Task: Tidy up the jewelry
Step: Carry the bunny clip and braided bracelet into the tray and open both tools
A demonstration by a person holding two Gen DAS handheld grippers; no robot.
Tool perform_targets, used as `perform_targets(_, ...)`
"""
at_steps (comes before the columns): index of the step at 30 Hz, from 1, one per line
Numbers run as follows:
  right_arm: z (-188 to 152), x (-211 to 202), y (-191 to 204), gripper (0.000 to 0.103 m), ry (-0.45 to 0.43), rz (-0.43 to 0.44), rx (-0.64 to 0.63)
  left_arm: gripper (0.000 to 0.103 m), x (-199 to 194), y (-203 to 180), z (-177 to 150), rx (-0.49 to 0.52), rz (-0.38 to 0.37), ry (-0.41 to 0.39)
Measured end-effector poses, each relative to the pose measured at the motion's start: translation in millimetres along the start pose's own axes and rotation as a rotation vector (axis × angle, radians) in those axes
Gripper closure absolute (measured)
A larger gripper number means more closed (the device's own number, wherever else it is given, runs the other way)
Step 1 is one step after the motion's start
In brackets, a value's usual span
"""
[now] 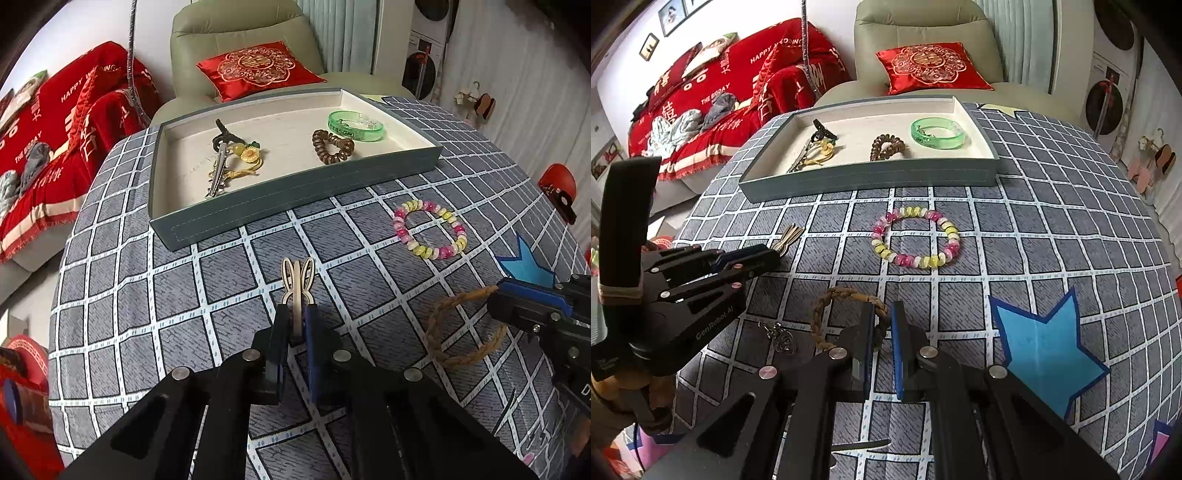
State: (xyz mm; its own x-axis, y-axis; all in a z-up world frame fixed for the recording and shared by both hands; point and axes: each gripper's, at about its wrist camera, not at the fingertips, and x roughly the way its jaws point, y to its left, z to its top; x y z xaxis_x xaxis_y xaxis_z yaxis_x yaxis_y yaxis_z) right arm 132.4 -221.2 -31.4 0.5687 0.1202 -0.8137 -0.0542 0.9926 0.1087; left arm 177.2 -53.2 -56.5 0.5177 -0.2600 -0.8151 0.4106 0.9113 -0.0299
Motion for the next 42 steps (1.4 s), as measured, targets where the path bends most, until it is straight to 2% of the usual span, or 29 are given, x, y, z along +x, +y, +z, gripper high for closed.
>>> perform_targets(5,0.2,-7.5,-3.4,0.094,-0.019,0.008,0.014,0.078,-11.6,11.4,-3.4,-0.066,-0.045,-0.023)
perform_targets(15,0.0,-17.5,-12.2,0.093,-0.035,0.017,0.045,0.078,-41.3,20.9,-7.6,-0.101,-0.056,-0.085)
perform_targets(23,10.7,-27.0,-17.4,0.093,-0.06,0.023,0.062,0.078,-61.0,25.4,4.0,-0.117,-0.072,-0.141)
perform_targets(33,55.1,-37.3,-31.4,0.093,-0.11,0.014,0.078,0.078,-68.6,33.8,31.2,-0.124,-0.072,-0.186)
perform_targets(42,103.2,-11.1,-44.5,0.093,-0.102,0.008,0.106,0.078,-51.9,47.3,66.2,-0.146,-0.061,-0.195)
